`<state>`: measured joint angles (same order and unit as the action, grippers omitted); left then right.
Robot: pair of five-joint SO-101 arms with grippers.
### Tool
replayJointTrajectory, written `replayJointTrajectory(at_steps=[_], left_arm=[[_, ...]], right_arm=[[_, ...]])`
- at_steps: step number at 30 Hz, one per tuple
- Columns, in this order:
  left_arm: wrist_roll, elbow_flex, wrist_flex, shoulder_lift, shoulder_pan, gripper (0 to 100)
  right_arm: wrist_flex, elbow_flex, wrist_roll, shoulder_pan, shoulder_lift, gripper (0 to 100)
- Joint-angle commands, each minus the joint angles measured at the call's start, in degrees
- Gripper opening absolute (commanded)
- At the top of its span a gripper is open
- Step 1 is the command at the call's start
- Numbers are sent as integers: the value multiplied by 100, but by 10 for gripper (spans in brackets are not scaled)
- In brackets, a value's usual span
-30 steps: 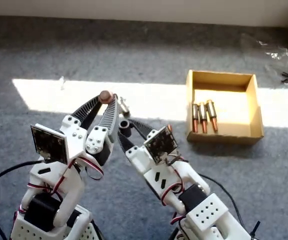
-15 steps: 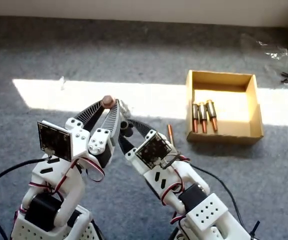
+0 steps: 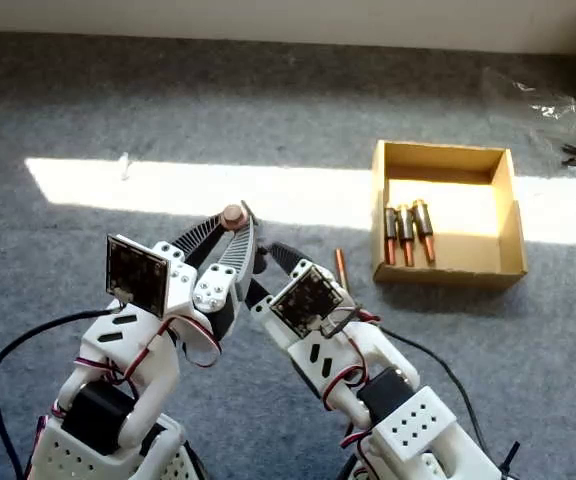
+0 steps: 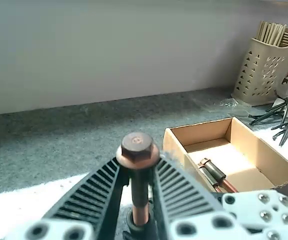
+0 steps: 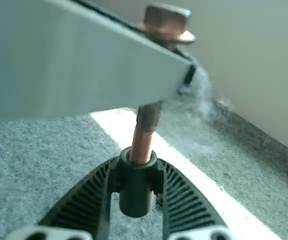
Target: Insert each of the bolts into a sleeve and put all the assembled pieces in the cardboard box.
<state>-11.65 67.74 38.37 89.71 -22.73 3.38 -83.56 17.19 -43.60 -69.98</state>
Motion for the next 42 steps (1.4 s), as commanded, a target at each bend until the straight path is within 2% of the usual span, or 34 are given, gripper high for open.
replayJointTrajectory(at_steps=[1, 8, 12, 15, 19, 23, 25, 33, 42], left_arm=[[-18, -40, 18, -40, -66, 4], [-18, 136, 18, -31, -31, 4], [-18, 198, 18, -31, 303, 4], [-35, 585, -26, -31, 453, 4], [-378, 1015, -484, -31, 488, 4], [-378, 1077, -554, -31, 453, 4], [-369, 1095, -545, -31, 453, 4], [-360, 1095, -527, -31, 444, 4], [-360, 1103, -519, -31, 444, 4]], right_arm=[[-145, 66, 62, 57, -110, 4], [-145, -13, 62, 75, -110, 4], [-154, -75, 53, 75, -136, 4], [-136, -127, 35, 40, -532, 4], [136, -479, 26, 31, -1437, 4], [822, -532, 26, 57, -1982, 4], [1165, -523, 9, 57, -1930, 4], [1103, -84, -844, 435, -1437, 4], [1103, 382, -1284, 479, -497, 4]])
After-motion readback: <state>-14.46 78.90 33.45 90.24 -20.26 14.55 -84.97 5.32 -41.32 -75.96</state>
